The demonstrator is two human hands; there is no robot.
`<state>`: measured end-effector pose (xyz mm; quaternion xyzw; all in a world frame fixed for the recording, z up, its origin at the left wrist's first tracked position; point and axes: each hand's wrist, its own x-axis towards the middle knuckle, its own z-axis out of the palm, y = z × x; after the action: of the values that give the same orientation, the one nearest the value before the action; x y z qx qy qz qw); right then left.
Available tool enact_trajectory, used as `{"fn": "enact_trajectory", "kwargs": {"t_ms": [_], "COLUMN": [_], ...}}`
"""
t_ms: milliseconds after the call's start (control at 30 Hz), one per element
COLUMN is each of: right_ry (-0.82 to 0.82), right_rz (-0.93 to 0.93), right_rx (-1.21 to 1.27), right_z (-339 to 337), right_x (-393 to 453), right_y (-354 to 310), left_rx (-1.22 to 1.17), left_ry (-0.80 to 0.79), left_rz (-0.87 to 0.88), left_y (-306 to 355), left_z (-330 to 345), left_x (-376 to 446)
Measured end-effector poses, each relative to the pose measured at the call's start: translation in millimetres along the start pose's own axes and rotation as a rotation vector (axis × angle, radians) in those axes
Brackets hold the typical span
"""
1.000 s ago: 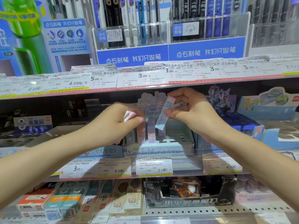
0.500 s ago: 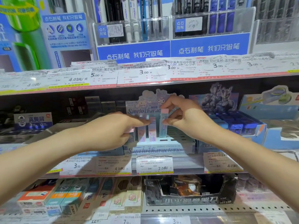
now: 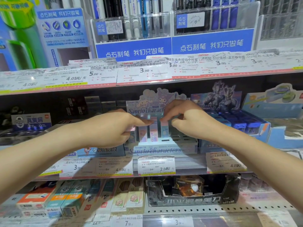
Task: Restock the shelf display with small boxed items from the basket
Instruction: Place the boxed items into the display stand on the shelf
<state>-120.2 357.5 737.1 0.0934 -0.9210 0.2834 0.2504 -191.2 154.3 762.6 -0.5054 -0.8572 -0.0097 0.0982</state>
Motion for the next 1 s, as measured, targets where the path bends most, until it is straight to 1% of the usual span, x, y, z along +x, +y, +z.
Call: {"fn": "enact_trajectory", "kwargs": {"t_ms": [100,133,233,267,300,333,433,500,600,700,833,900,1000], "right_ry": [-0.099,-0.120,-0.087,-0.054,-0.020,0.008,0.037,0.012,-0.023,-0.050,-0.080,-0.092,-0.094], "right_rz": [0.087,0.113,0.143,0.132,0.111,0.082,-0.012,-0.055,-0.055,-0.051,-0.035,-0.031,-0.020], "right_rx": [0.046,0.064,0.162,0.203,0.243,0.283,0.395,0.444,0.489,0.490,0.503,0.519,0.564], "right_z": [-8,-11,-14,-14,-15,-15,-15,-14,-7,-2,-4,-4,-5], "right_x": [5,7,7,5,3,0,-9,-14,-17,-15,-13,-13,-14], "right_y": [-4,-5,-10,-12,-16,-20,-35,-46,-54,-53,-47,-44,-41], "left_rx": [-0.007,-0.017,-0.124,-0.189,-0.301,-0.454,-0.902,-1.070,-1.218,-1.388,-1.738,-1.794,-1.769], "left_ry": [0.012,0.053,0.332,0.390,0.405,0.367,0.072,-0.073,-0.229,-0.347,-0.443,-0.453,-0.453], "left_rz": [0.024,0.029,0.028,0.001,-0.032,-0.073,-0.171,-0.163,-0.149,-0.110,-0.107,-0.085,-0.085], "left_y": [2,3,6,9,12,16,24,29,31,36,32,30,28], "left_z": [3,3,3,2,0,-1,-5,-4,0,0,-1,2,5], "left_x": [-1,-3,-7,-7,-8,-7,-8,-9,-5,-2,1,1,0]}}
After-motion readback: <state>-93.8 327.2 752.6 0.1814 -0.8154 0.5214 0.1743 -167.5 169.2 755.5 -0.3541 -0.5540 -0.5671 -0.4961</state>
